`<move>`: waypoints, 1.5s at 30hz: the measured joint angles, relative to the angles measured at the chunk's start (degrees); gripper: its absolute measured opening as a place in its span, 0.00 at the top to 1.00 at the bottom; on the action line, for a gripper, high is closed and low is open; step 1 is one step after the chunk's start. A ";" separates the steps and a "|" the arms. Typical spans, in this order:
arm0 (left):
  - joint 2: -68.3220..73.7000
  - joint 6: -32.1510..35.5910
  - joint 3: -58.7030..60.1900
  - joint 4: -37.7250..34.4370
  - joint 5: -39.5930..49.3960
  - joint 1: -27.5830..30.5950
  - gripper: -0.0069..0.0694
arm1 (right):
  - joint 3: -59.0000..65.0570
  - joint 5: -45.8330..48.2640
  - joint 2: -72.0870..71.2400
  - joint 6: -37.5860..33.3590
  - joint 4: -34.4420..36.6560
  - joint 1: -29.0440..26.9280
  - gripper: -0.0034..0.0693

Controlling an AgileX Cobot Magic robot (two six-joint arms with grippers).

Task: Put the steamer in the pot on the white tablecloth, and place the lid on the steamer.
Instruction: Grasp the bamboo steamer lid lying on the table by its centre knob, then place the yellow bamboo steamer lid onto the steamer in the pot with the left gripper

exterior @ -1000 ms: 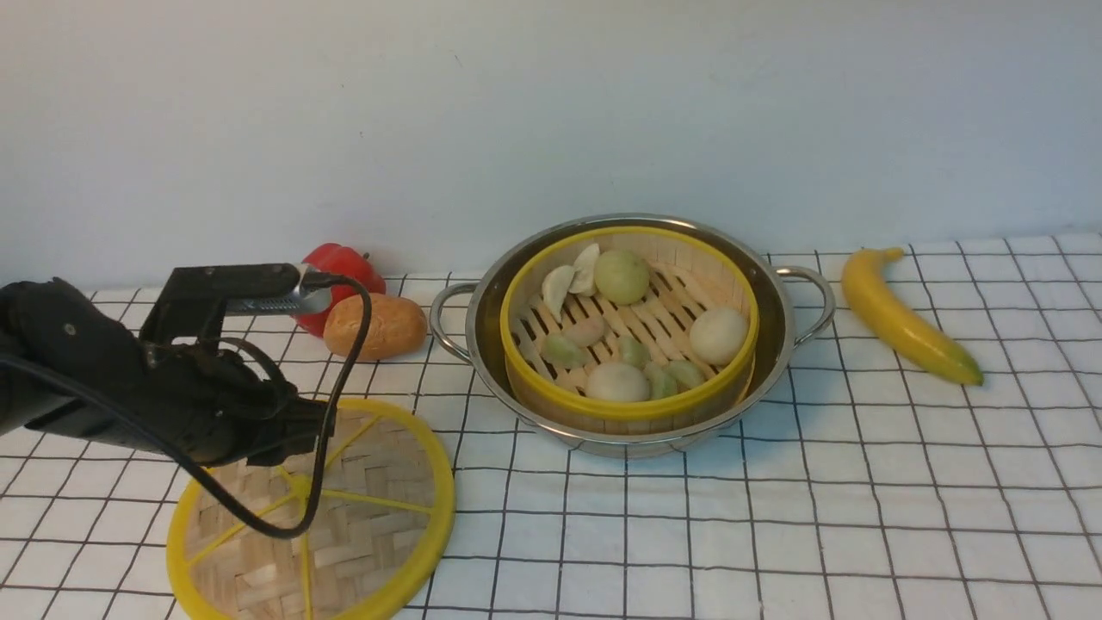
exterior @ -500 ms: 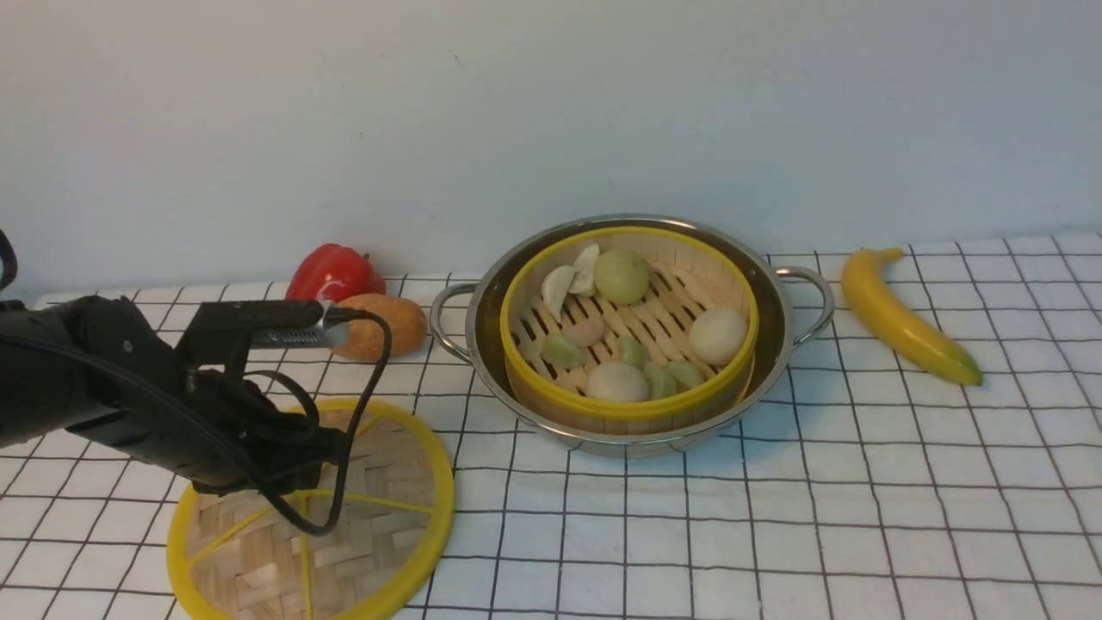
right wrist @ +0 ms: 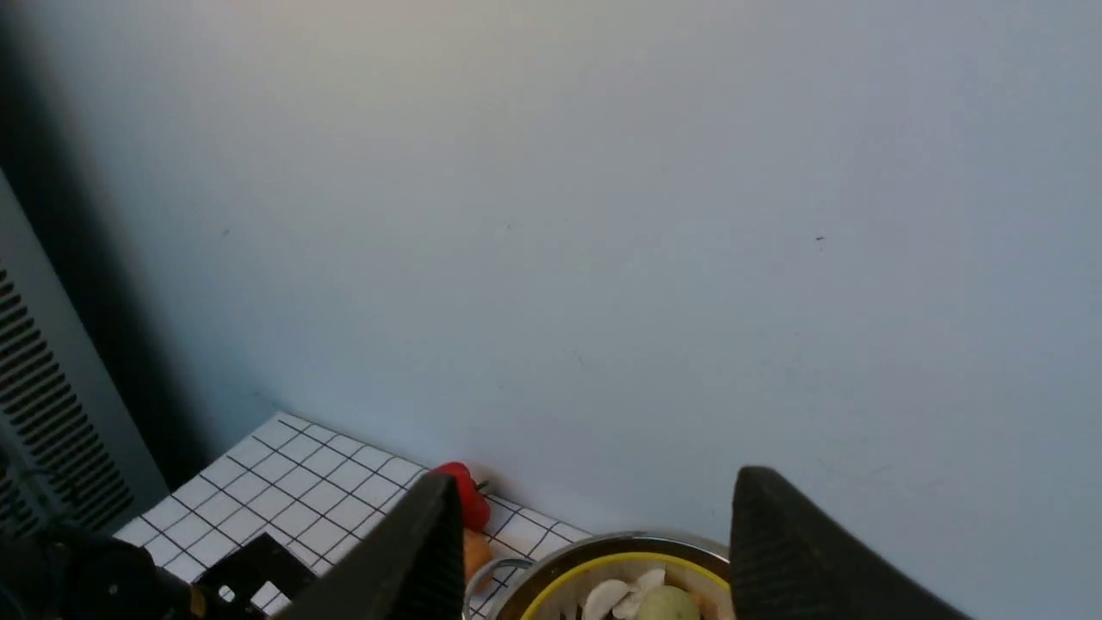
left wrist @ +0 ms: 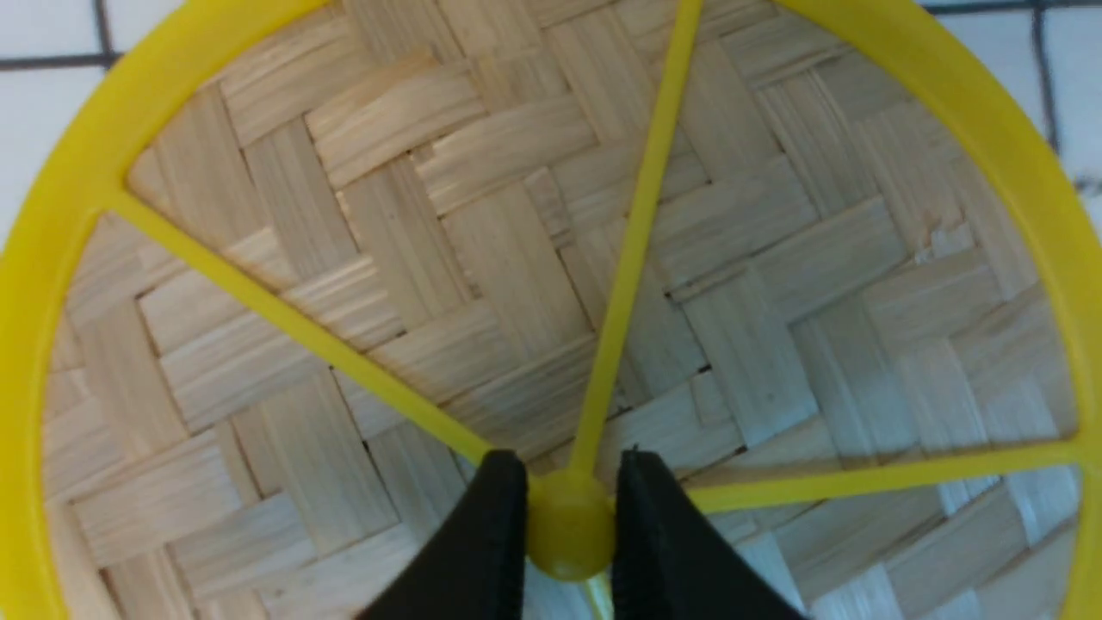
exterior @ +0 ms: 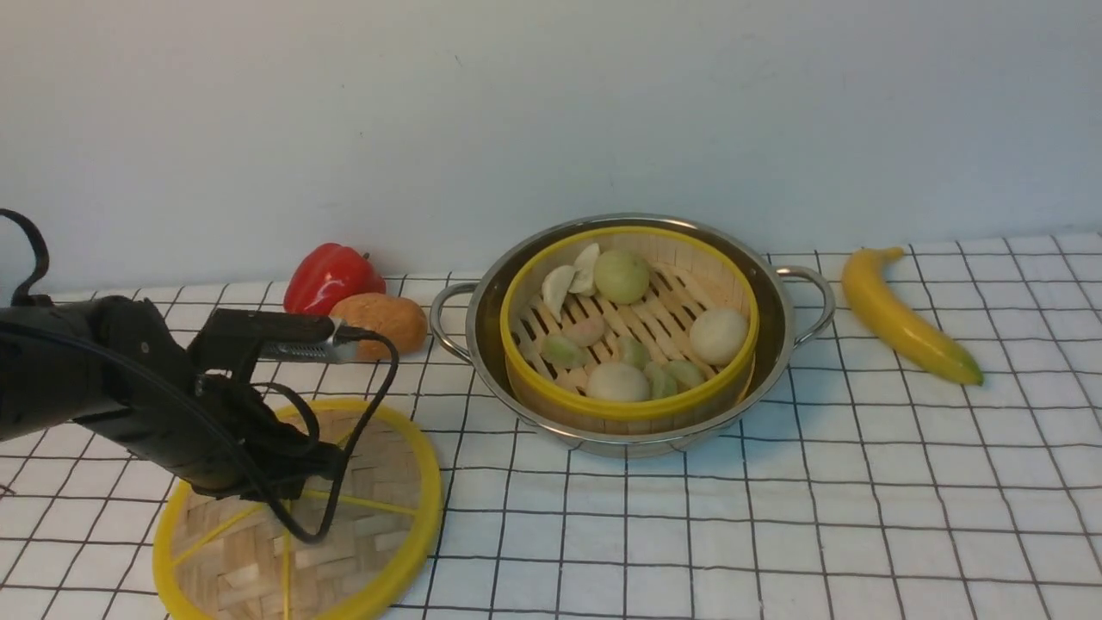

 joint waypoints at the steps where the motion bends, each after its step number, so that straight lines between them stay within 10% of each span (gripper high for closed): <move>1: -0.57 -0.83 -1.04 1.90 1.72 0.00 0.76 | 0.00 0.01 0.00 0.00 -0.28 0.00 0.38; 23: 21.40 -9.44 -56.33 12.24 23.09 -26.44 0.76 | 0.00 0.01 -0.02 0.00 -0.59 0.00 0.38; 45: 32.80 -9.33 -65.97 12.31 21.86 -28.55 0.76 | 0.00 0.01 -0.02 0.16 -0.35 0.00 0.38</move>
